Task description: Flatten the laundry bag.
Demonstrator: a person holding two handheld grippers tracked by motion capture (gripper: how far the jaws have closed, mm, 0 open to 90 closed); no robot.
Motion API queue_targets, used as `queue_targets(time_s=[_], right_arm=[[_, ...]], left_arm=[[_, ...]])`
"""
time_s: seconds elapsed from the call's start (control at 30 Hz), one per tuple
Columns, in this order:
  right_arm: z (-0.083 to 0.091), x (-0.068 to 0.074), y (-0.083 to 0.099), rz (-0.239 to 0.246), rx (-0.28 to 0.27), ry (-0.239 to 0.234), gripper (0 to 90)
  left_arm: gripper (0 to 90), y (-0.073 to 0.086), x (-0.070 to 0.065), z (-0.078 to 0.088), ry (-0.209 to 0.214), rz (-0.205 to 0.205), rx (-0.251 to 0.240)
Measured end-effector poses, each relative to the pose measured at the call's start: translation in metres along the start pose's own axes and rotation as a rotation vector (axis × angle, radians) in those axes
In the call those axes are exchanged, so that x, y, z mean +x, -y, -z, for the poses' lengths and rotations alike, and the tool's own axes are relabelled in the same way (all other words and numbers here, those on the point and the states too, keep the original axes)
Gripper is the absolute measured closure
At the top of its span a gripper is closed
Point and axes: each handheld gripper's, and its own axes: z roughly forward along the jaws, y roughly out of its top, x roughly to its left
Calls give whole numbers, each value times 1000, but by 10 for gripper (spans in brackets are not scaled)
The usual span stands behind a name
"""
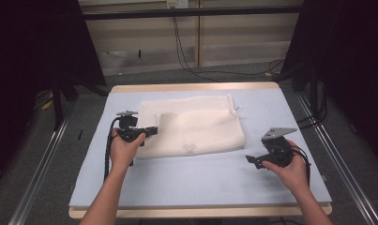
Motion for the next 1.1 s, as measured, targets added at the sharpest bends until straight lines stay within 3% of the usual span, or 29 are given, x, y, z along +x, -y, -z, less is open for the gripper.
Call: queue_targets(time_s=[0.1,0.73,1.1], right_arm=[[-2,0,0,-17,6,-5,85],[-9,-2,0,-55,1,-3,88],[-14,-5,-4,-77,-18,-19,98]], left_arm=[[842,3,-4,2,29,-8,19],[842,32,-16,12,80,-26,6],[841,49,-21,15,106,-35,41]])
